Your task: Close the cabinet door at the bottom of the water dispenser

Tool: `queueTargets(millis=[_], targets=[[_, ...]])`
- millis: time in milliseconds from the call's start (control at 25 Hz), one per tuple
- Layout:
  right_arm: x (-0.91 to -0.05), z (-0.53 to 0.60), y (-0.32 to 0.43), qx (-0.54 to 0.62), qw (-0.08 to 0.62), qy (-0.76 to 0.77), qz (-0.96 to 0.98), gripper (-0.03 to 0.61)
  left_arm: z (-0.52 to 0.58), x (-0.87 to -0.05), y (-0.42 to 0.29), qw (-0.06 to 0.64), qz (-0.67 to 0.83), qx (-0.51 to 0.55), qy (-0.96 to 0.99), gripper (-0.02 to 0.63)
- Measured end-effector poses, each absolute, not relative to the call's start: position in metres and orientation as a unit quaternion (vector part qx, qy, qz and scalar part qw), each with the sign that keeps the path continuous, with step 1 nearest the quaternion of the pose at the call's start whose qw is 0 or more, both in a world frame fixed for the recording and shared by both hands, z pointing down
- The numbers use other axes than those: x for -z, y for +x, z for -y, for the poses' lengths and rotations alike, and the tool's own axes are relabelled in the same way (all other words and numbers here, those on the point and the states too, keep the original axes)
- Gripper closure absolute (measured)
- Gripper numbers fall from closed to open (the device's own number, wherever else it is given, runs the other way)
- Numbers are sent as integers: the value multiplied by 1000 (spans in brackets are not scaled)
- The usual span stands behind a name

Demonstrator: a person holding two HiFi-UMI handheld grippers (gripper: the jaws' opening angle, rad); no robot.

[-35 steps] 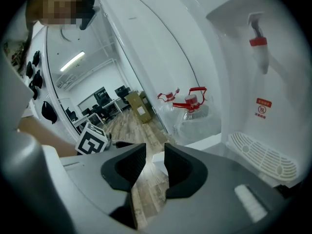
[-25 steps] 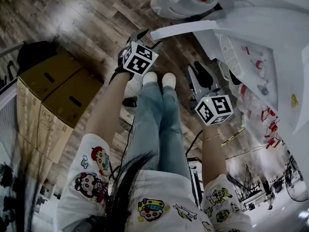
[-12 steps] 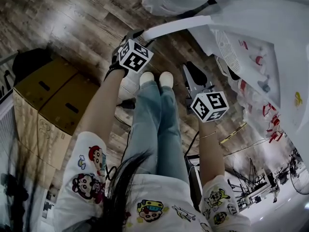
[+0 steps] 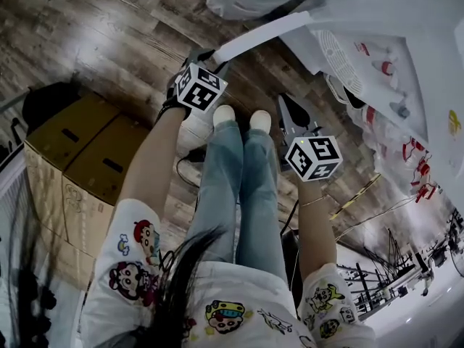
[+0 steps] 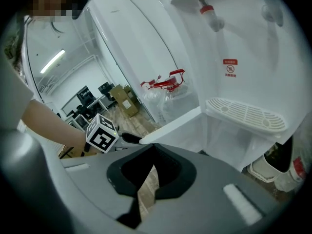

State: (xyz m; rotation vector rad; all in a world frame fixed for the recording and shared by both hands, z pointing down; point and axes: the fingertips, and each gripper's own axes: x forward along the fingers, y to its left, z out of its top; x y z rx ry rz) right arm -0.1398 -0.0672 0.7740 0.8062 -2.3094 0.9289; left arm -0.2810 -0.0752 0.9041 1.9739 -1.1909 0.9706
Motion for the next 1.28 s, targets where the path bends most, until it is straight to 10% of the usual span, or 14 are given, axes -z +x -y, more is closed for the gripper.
queueTargets(millis=[1280], targets=[[-791,8,50,-360,234,357,830,567,13,-908,-115,381,544,-308,681,445]])
